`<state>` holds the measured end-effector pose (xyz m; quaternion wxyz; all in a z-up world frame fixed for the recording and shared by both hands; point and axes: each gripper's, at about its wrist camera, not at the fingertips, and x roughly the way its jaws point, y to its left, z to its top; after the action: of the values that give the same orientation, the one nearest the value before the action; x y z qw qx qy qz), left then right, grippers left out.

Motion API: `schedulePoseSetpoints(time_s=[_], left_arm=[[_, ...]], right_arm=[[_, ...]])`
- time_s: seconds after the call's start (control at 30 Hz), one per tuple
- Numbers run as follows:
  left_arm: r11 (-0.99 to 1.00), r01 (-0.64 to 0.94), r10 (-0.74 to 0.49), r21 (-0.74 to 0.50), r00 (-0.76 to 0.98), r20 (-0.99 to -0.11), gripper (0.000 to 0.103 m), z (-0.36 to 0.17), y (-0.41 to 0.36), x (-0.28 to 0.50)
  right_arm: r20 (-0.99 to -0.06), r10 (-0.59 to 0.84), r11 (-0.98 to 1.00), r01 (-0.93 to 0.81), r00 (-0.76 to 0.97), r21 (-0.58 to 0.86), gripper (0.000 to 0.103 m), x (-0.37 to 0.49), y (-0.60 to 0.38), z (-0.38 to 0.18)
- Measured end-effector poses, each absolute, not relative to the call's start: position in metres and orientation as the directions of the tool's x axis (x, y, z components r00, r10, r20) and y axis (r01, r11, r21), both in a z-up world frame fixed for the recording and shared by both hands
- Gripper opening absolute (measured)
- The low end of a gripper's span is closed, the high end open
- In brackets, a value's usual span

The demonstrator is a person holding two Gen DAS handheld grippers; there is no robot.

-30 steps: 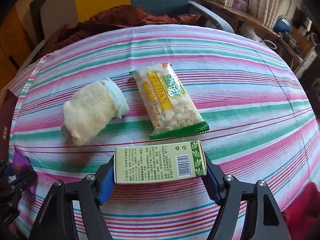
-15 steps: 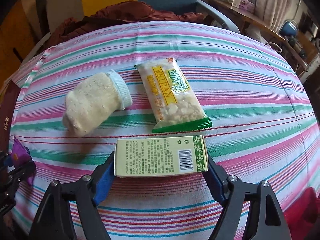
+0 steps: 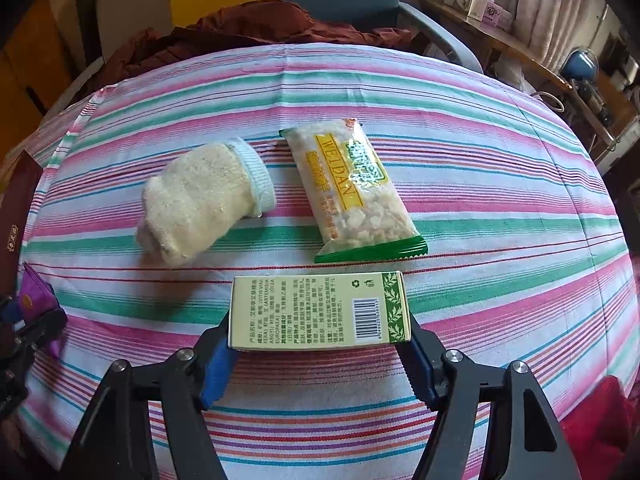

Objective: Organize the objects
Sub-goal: 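Carry the purple packet and green box to the gold tray with both grippers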

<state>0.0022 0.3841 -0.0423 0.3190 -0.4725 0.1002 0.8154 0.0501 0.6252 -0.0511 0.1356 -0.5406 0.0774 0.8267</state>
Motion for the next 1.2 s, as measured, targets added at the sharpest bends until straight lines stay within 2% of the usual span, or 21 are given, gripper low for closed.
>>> schedulePoseSetpoints(time_s=[0.33, 0.57, 0.8, 1.2], left_arm=[[-0.795, -0.598, 0.459, -0.098, -0.488, -0.743, 0.036, 0.021, 0.350, 0.014], [-0.821, -0.568, 0.442, -0.057, -0.568, -0.694, 0.036, 0.049, 0.321, 0.023], [-0.844, -0.533, 0.427, -0.061, -0.598, -0.678, 0.036, 0.059, 0.292, 0.027], [-0.880, -0.459, 0.414, -0.127, -0.605, -0.681, 0.036, 0.057, 0.228, 0.022]], right_arm=[[-0.898, 0.120, -0.961, -0.278, -0.423, 0.002, 0.072, 0.057, 0.614, -0.032], [-0.805, 0.042, -0.973, -0.209, -0.592, 0.103, 0.072, 0.065, 0.594, 0.003], [-0.754, -0.026, -0.987, -0.105, -0.657, 0.126, 0.072, 0.063, 0.556, 0.016], [-0.755, -0.102, -0.983, -0.050, -0.648, 0.176, 0.072, 0.061, 0.520, 0.020]])
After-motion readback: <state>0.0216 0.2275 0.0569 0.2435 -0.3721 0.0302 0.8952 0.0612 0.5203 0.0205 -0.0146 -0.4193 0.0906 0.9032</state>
